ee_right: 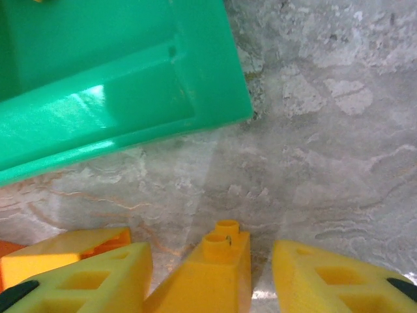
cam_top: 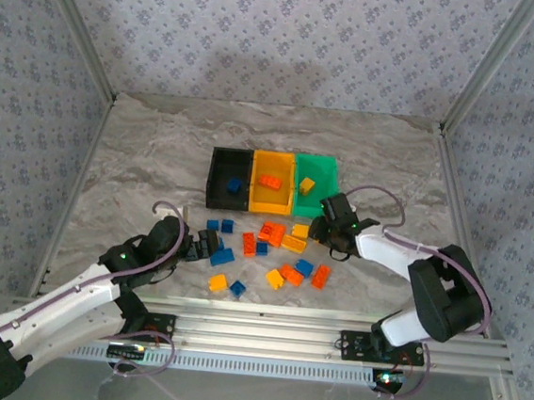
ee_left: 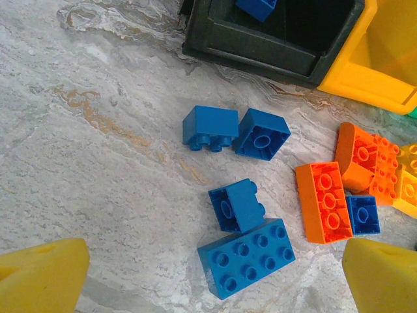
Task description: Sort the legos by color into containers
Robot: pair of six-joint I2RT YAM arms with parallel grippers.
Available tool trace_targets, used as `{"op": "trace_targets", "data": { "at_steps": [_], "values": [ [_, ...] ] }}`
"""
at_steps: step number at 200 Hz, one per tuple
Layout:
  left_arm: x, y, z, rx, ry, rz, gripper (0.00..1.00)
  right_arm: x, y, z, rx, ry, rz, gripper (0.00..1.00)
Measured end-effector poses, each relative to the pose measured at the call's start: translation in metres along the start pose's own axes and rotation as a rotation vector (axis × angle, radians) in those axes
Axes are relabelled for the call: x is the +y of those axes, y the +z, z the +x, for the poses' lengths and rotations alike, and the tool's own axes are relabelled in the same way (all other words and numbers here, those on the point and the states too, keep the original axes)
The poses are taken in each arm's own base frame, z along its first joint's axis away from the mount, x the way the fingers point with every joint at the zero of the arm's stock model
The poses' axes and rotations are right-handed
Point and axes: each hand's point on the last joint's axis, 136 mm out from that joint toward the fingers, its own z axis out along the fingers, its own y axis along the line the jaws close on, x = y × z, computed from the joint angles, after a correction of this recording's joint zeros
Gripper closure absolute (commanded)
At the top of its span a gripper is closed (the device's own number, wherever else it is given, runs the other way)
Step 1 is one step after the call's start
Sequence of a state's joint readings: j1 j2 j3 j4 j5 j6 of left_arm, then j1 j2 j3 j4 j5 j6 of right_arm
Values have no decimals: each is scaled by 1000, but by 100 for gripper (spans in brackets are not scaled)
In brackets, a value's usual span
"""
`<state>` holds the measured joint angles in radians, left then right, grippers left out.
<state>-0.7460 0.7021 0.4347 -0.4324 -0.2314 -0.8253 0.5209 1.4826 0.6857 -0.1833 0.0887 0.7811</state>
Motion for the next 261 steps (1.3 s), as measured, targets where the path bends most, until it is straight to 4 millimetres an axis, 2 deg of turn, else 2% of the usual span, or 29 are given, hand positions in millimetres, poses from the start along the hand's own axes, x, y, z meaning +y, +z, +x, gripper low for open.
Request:
{"op": "trace_targets", "data": {
  "at_steps": [40,55,73,88,100,115,133,150,171,188,210,238,261],
  "values": [
    [0,0,0,0,-4,0,0,-1,3,-1,5,-4,8,65],
    [0,0,0,0,-3,0,0,1,1,-1,4,-9,3,67],
    [0,0,0,1,-3,-1,0,4,-9,-3,-5,-19,-11,67],
    [0,0,0,1,-3,-1,0,13,-25,-8,-29,-39,-42,67],
    [0,0,0,1,-3,-1,0,26,-41,-18,-61,-56,-75,67],
    [0,0,0,1,-3,-1,0,47,-60,-41,-113,-68,-121,67],
    [1,0,1,3,-6,-4,0,65,-70,-68,-165,-73,-143,66],
    [2,-1,2,6,-8,-8,0,73,-64,-87,-185,-76,-125,65],
    [4,-2,2,7,-12,-9,0,71,-40,-101,-167,-81,-68,64],
    [6,-3,4,14,-9,-16,0,70,-21,-110,-144,-95,-26,60],
    [8,-3,5,21,-9,-23,0,76,-8,-122,-137,-103,-10,44],
    [11,1,12,57,13,-44,3,86,-11,-134,-157,-109,-26,28],
    [11,10,21,111,45,-64,6,94,-17,-139,-173,-118,-44,23]
  ]
}}
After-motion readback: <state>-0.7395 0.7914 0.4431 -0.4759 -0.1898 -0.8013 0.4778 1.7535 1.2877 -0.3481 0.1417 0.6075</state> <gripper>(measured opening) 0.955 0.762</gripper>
